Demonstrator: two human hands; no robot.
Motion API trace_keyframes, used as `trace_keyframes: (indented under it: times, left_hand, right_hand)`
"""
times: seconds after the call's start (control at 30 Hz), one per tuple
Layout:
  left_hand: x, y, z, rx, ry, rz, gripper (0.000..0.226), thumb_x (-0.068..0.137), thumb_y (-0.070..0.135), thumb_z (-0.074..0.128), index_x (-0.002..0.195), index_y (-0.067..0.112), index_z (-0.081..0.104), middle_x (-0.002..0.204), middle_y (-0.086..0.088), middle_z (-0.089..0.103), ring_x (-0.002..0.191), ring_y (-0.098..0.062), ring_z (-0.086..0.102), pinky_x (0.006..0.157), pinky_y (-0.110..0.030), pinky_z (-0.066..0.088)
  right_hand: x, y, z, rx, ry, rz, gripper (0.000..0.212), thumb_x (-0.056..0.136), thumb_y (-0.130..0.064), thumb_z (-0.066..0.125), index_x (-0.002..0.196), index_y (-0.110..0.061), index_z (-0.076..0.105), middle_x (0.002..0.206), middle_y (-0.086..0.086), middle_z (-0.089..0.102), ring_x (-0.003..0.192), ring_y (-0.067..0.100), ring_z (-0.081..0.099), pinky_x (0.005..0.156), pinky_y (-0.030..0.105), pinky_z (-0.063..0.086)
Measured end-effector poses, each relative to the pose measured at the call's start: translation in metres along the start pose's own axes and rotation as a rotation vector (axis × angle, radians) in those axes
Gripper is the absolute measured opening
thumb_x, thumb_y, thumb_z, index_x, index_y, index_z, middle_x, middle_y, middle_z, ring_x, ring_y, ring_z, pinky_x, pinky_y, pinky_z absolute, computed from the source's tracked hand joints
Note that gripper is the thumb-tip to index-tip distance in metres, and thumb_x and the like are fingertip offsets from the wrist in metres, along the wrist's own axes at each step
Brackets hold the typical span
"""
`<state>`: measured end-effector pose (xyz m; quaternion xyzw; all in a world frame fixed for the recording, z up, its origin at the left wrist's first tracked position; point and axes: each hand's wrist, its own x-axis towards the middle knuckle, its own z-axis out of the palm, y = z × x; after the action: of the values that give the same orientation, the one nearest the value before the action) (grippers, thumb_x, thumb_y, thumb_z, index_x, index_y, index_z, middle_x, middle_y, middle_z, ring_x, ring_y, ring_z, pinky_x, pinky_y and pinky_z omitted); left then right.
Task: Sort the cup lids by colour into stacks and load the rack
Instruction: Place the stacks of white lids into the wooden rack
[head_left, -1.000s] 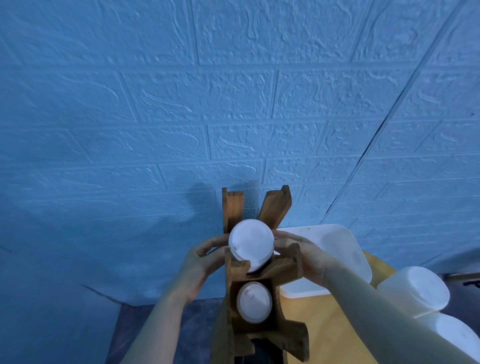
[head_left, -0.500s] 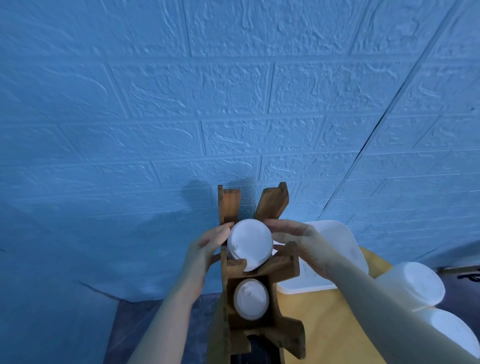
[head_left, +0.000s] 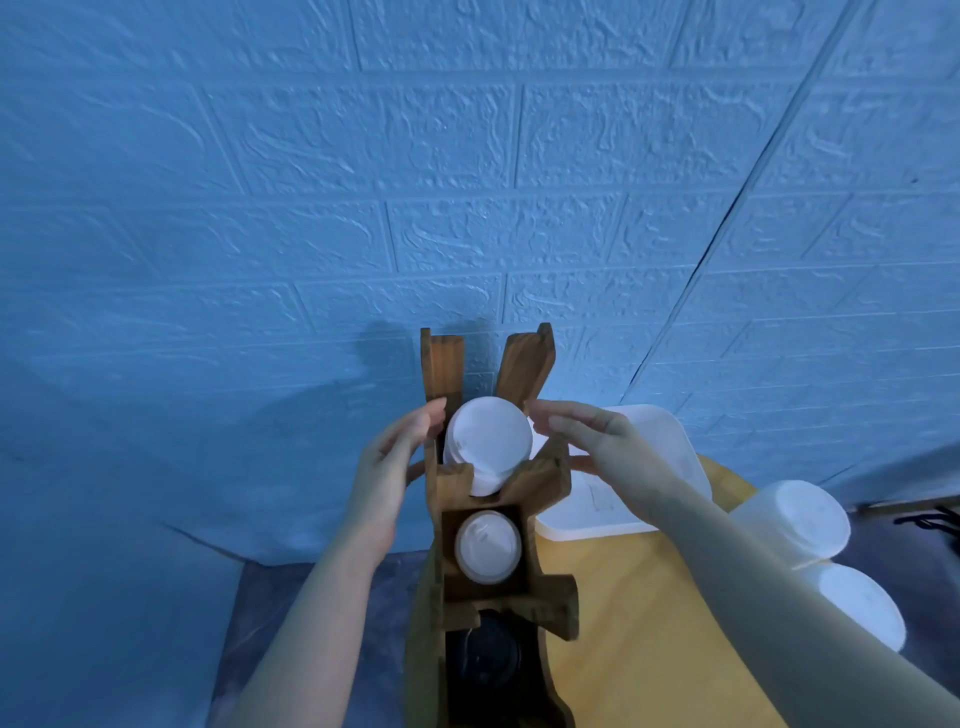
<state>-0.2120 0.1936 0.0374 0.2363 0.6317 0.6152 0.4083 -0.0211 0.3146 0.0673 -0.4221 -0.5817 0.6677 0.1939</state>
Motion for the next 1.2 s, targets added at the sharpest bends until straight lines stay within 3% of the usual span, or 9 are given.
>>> trace_keyframes:
  times: [0.23,0.43,0.57,0.67,0.8,0.93,1.0,1.13,1.2]
  left_hand:
    - [-0.032,0.013,0.005,0.122,0.048,0.142,0.023,0.101,0.030,0.050,0.118,0.030,0.066,0.123,0.011,0.067,0.117,0.002,0.060,0.098,-0.021,0.047]
    - [-0.081,-0.005,0.011,0.463,0.245,0.351,0.042,0.097,0.032,0.063,0.138,0.027,0.053,0.137,0.004,0.049,0.127,-0.001,0.046,0.095,-0.010,0.040]
    - [-0.123,-0.009,0.042,0.608,0.290,0.635,0.051,0.093,0.039,0.054,0.139,0.017,0.054,0.139,-0.004,0.047,0.133,-0.014,0.046,0.105,-0.026,0.041]
    - [-0.152,-0.016,0.083,0.579,0.244,0.713,0.043,0.095,0.030,0.054,0.134,0.012,0.059,0.137,-0.004,0.050,0.133,-0.016,0.048,0.109,-0.025,0.039]
    - [-0.173,-0.042,0.137,0.541,0.095,0.666,0.040,0.095,0.029,0.055,0.132,0.015,0.060,0.134,-0.001,0.050,0.132,-0.005,0.044,0.107,-0.012,0.035]
    - [-0.182,-0.071,0.180,0.448,-0.053,0.469,0.042,0.094,0.036,0.053,0.133,0.021,0.058,0.131,0.002,0.051,0.126,0.007,0.043,0.086,0.005,0.035]
    - [-0.183,-0.089,0.195,0.451,-0.089,0.401,0.041,0.094,0.032,0.056,0.135,0.023,0.056,0.130,0.004,0.050,0.125,0.004,0.045,0.087,0.001,0.037]
    - [-0.181,-0.121,0.213,0.512,-0.102,0.256,0.039,0.098,0.022,0.060,0.136,0.028,0.055,0.131,0.011,0.046,0.128,0.000,0.043,0.100,-0.030,0.047]
    - [-0.181,-0.130,0.219,0.532,-0.096,0.209,0.041,0.097,0.019,0.061,0.137,0.028,0.056,0.131,0.011,0.047,0.127,0.001,0.043,0.103,-0.027,0.044]
  right_hand:
    - [-0.034,0.001,-0.013,-0.003,0.059,-0.055,0.024,0.098,-0.016,0.056,0.114,-0.028,0.070,0.118,-0.001,0.069,0.113,0.011,0.063,0.094,0.034,0.055]
    - [-0.075,0.024,-0.030,-0.086,0.108,-0.110,0.033,0.098,-0.009,0.055,0.116,-0.035,0.064,0.118,-0.004,0.068,0.116,0.009,0.060,0.097,0.033,0.051]
    - [-0.109,0.043,-0.051,-0.196,0.125,-0.184,0.039,0.096,-0.010,0.057,0.125,-0.036,0.060,0.126,-0.015,0.063,0.118,-0.004,0.055,0.094,0.013,0.045]
    - [-0.135,0.063,-0.080,-0.235,0.209,-0.194,0.043,0.096,-0.014,0.058,0.127,-0.044,0.058,0.126,-0.027,0.059,0.111,0.001,0.059,0.098,0.018,0.043]
    - [-0.169,0.097,-0.133,-0.387,0.425,-0.278,0.051,0.093,-0.004,0.058,0.130,-0.039,0.056,0.133,-0.012,0.054,0.127,0.014,0.048,0.108,0.031,0.037]
    - [-0.187,0.131,-0.193,-0.464,0.568,-0.181,0.050,0.091,-0.021,0.061,0.138,-0.034,0.049,0.140,-0.007,0.046,0.131,0.010,0.038,0.108,0.032,0.032]
    - [-0.184,0.147,-0.219,-0.430,0.574,-0.037,0.056,0.093,-0.022,0.062,0.145,-0.030,0.040,0.140,-0.003,0.040,0.129,0.011,0.038,0.108,0.033,0.031]
    - [-0.166,0.171,-0.253,-0.284,0.520,0.202,0.060,0.097,-0.023,0.058,0.151,-0.018,0.031,0.151,0.003,0.035,0.138,0.021,0.037,0.110,0.037,0.032]
    - [-0.161,0.180,-0.259,-0.217,0.473,0.284,0.051,0.098,-0.027,0.055,0.146,-0.019,0.039,0.141,0.004,0.047,0.128,0.023,0.047,0.104,0.041,0.038]
